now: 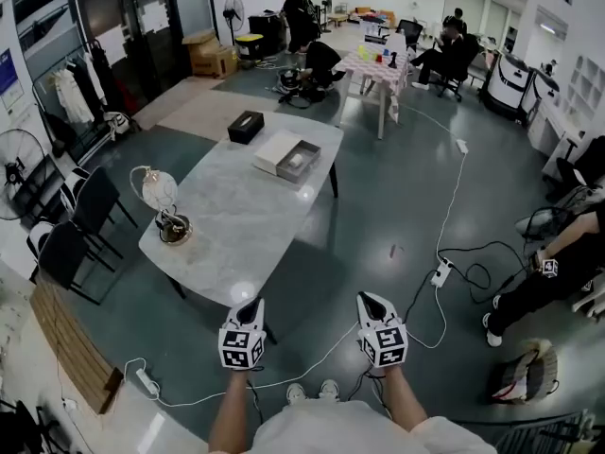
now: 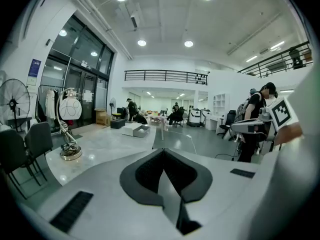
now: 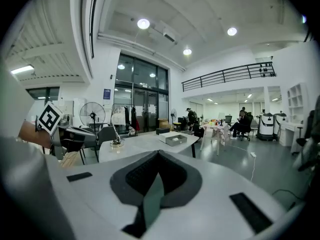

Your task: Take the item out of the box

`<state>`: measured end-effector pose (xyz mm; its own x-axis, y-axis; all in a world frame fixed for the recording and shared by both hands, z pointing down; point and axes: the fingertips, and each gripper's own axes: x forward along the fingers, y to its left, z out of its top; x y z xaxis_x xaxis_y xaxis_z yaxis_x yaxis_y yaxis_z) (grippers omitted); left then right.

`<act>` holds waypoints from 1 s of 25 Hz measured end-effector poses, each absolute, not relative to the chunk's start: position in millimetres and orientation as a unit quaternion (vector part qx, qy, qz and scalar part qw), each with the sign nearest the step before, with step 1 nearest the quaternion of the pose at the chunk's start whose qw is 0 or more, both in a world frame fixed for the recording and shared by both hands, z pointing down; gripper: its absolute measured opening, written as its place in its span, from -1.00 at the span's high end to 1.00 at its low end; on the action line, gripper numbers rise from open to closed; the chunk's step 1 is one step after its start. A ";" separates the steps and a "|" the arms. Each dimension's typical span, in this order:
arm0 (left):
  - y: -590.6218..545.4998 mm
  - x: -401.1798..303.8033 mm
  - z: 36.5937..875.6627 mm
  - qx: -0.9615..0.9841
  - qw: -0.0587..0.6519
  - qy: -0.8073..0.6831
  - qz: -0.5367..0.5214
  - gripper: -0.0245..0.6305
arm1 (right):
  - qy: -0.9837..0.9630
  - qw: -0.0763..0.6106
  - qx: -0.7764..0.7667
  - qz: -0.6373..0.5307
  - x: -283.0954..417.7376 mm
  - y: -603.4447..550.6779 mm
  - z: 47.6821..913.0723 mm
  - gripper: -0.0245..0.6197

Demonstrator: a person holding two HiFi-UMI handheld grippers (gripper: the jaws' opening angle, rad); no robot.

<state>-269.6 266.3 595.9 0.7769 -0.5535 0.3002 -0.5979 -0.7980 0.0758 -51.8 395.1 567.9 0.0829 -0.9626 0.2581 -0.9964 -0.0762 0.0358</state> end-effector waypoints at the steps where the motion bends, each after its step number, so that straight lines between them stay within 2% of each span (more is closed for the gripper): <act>1: 267.2 -269.1 595.4 0.939 0.084 -0.307 0.132 0.88 | -0.672 0.098 0.729 0.080 -51.1 395.5 566.0 0.92; 3: 268.5 -267.6 594.3 0.939 0.083 -0.308 0.131 0.88 | -0.675 0.089 0.729 0.075 -50.0 395.5 562.9 0.91; 4: 269.6 -267.1 593.8 0.939 0.082 -0.308 0.131 0.88 | -0.678 0.085 0.726 0.075 -50.2 395.5 562.1 0.77; 6: 273.0 -266.0 592.4 0.939 0.080 -0.309 0.132 0.88 | -0.685 0.078 0.720 0.076 -51.0 396.5 560.6 0.35; 7: 275.0 -265.1 592.0 0.938 0.080 -0.309 0.132 0.88 | -0.688 0.076 0.718 0.076 -50.8 397.4 560.3 0.21; 11: 283.1 -260.3 593.8 0.937 0.082 -0.312 0.133 0.88 | -0.697 0.083 0.709 0.076 -49.7 402.7 564.6 0.05; 25: 307.1 -227.2 598.5 0.933 0.083 -0.321 0.139 0.88 | -0.709 0.094 0.695 0.076 -22.9 417.9 572.6 0.03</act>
